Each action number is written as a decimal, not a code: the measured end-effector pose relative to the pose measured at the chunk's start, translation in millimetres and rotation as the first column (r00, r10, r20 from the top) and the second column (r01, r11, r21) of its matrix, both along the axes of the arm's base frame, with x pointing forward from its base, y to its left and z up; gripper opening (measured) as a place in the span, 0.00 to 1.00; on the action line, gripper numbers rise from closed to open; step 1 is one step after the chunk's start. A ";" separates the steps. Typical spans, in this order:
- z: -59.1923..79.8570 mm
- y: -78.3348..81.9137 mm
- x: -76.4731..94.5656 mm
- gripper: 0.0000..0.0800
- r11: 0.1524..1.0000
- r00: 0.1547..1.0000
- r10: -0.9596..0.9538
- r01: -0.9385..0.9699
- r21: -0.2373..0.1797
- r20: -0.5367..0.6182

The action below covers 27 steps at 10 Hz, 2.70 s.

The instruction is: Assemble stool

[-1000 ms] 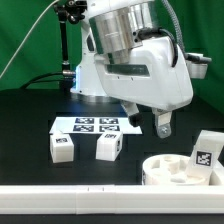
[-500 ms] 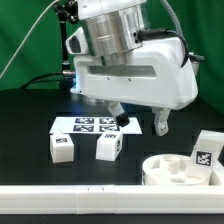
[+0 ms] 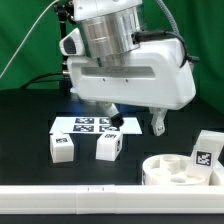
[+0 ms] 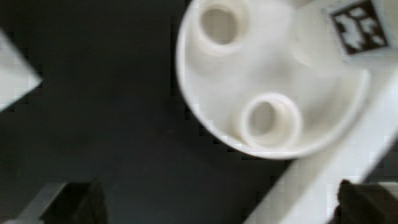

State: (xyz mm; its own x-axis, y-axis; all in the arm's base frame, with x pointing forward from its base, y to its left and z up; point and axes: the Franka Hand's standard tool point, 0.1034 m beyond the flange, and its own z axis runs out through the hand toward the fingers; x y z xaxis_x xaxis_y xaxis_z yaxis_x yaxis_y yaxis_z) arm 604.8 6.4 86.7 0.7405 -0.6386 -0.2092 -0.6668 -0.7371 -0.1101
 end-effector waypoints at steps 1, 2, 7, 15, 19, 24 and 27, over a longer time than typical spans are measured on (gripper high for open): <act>-1.0 -5.1 -2.2 0.81 0.997 0.997 0.077 -0.076 -0.003 0.008; -1.8 -7.3 -4.3 0.81 0.988 0.988 0.153 -0.153 -0.014 0.010; -3.4 -4.8 -5.6 0.81 0.985 0.985 0.172 -0.172 -0.017 0.010; -11.5 -20.9 -19.7 0.81 0.943 0.943 0.332 -0.331 -0.022 0.014; -14.2 -17.1 -24.5 0.81 0.939 0.940 0.342 -0.342 -0.029 0.002; -26.5 -34.0 -56.3 0.81 0.954 0.955 0.297 -0.296 -0.039 0.001; -32.4 -35.8 -59.6 0.81 0.958 0.958 0.285 -0.285 -0.043 0.003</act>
Offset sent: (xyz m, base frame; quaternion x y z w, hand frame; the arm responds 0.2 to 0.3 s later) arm 0.0000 0.0000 0.0000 0.0000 0.0000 0.0000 1.0000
